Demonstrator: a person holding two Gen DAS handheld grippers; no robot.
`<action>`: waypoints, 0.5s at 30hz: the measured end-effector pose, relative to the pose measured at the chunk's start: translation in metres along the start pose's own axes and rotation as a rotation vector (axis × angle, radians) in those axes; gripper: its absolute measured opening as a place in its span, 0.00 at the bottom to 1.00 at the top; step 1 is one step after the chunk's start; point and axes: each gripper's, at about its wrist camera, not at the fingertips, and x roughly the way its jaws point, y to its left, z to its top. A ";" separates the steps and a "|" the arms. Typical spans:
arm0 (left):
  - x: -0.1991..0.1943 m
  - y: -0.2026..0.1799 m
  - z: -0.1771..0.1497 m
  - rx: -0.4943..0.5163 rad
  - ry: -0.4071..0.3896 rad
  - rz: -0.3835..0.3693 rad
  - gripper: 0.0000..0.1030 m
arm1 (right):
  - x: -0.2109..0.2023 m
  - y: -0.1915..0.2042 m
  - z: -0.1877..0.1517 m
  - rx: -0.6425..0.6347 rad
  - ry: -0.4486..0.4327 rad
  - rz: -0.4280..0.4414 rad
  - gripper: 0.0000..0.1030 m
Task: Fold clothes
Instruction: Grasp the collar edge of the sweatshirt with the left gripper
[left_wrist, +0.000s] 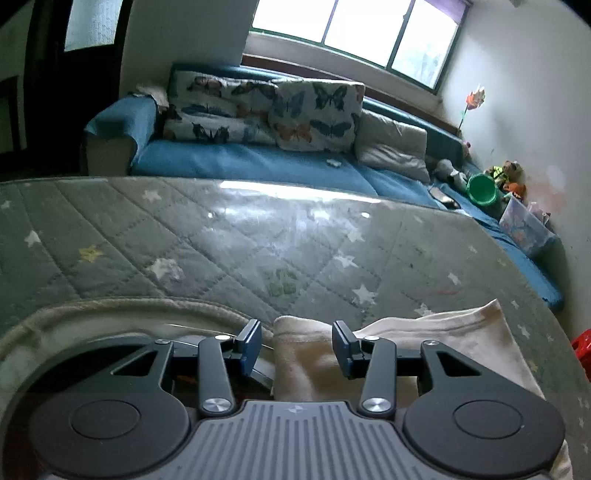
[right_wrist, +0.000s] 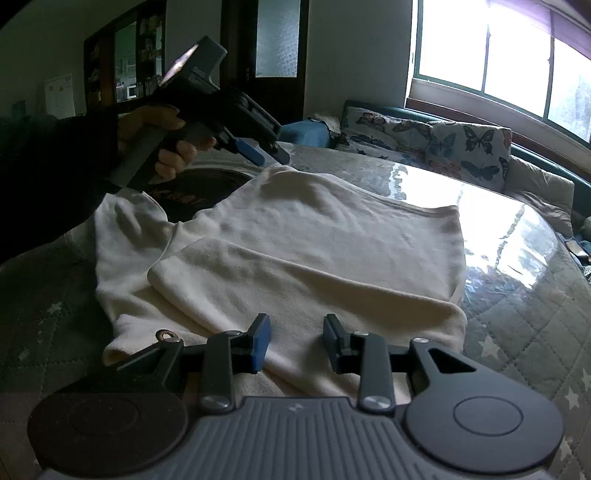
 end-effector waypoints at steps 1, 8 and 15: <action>0.003 0.000 -0.001 0.004 0.003 0.004 0.44 | 0.000 0.000 0.000 0.000 0.000 0.000 0.32; 0.013 0.000 -0.003 -0.003 0.003 -0.004 0.26 | 0.000 0.000 0.000 0.003 -0.003 0.000 0.32; -0.014 -0.008 -0.008 0.025 -0.117 -0.056 0.08 | 0.001 0.000 0.000 0.003 -0.006 -0.002 0.32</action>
